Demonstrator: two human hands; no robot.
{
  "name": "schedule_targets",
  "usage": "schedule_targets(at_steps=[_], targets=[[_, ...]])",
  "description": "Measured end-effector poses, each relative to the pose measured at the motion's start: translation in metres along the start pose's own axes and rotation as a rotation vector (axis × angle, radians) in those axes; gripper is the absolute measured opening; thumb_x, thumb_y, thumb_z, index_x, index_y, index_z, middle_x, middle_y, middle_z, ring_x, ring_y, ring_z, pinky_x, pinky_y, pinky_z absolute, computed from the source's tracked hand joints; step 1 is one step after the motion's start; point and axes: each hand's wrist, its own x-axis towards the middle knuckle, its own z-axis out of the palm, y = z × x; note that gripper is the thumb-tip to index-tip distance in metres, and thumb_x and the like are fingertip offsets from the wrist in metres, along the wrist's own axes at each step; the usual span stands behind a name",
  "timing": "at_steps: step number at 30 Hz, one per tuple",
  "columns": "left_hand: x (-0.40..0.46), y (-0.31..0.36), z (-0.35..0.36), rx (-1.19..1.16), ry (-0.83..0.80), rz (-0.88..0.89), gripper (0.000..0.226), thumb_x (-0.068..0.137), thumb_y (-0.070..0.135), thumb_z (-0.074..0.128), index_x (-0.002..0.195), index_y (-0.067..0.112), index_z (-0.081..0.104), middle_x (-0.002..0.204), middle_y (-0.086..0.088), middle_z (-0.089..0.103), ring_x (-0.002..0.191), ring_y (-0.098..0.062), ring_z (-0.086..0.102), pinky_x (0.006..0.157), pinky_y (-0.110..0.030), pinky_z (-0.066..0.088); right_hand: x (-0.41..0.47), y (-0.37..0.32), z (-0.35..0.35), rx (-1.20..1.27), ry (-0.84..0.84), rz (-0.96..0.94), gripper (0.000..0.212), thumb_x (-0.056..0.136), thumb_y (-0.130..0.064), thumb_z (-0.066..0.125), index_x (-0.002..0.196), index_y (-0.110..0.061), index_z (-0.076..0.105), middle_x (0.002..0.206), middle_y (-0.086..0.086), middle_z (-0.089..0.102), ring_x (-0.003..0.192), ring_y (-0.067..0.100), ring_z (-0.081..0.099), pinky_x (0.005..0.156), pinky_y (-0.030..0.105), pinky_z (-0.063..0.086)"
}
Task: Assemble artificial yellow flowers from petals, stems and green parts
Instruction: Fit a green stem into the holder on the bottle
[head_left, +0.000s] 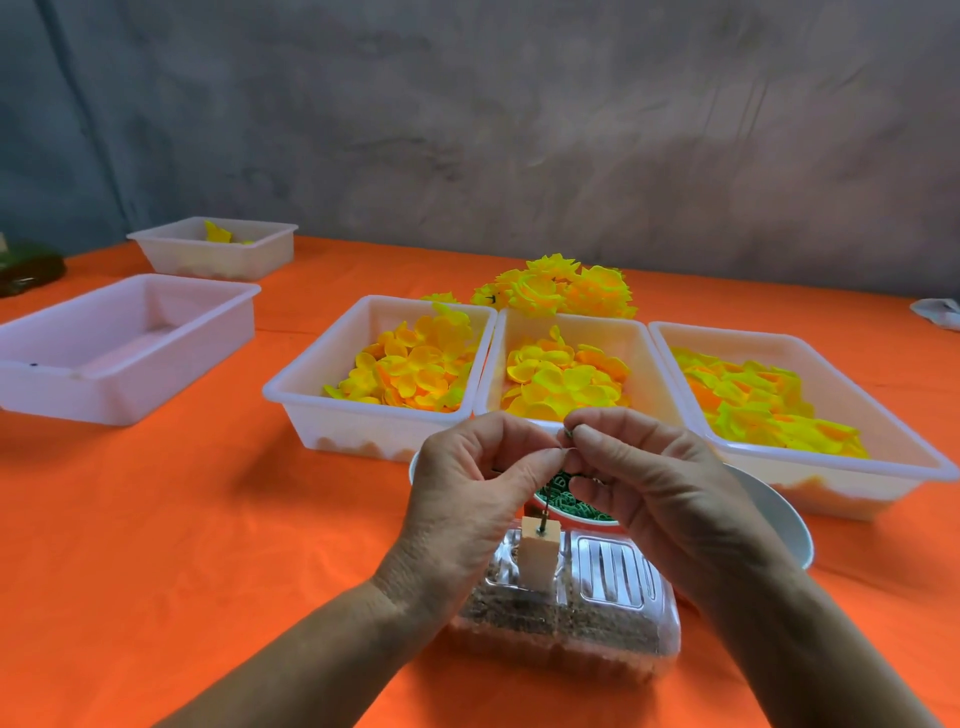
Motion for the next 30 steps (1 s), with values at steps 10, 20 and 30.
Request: schedule_targets(at_steps=[10,20,30], targets=[[-0.001,-0.002,0.000,-0.040,0.013,-0.035,0.007,0.075,0.003,0.074,0.074,0.010,0.072,0.074,-0.012,0.072,0.068,-0.017,0.067,0.062,-0.024,0.054,-0.002,-0.002,0.003,-0.085,-0.022,-0.015,0.013,0.060,-0.018,0.071,0.072,-0.015,0.076,0.068,0.004,0.068,0.061,0.009,0.064,0.055,0.018,0.052],[-0.001,-0.002,0.000,-0.041,0.016,-0.042,0.012,0.076,0.002,0.073,0.073,0.014,0.072,0.075,-0.010,0.072,0.071,-0.018,0.068,0.067,-0.026,0.055,-0.004,-0.005,0.002,-0.251,-0.082,-0.103,0.021,0.060,-0.030,0.074,0.077,-0.018,0.076,0.073,0.003,0.070,0.068,0.009,0.064,0.060,0.017,0.051],[-0.002,-0.002,0.002,-0.050,0.004,-0.027,0.005,0.073,0.012,0.075,0.075,0.011,0.071,0.068,-0.001,0.070,0.064,-0.008,0.063,0.059,-0.019,0.049,-0.007,-0.023,0.012,-1.009,-0.032,-0.419,0.020,0.079,-0.004,0.071,0.073,-0.023,0.068,0.069,-0.004,0.069,0.068,0.007,0.065,0.063,0.026,0.053]])
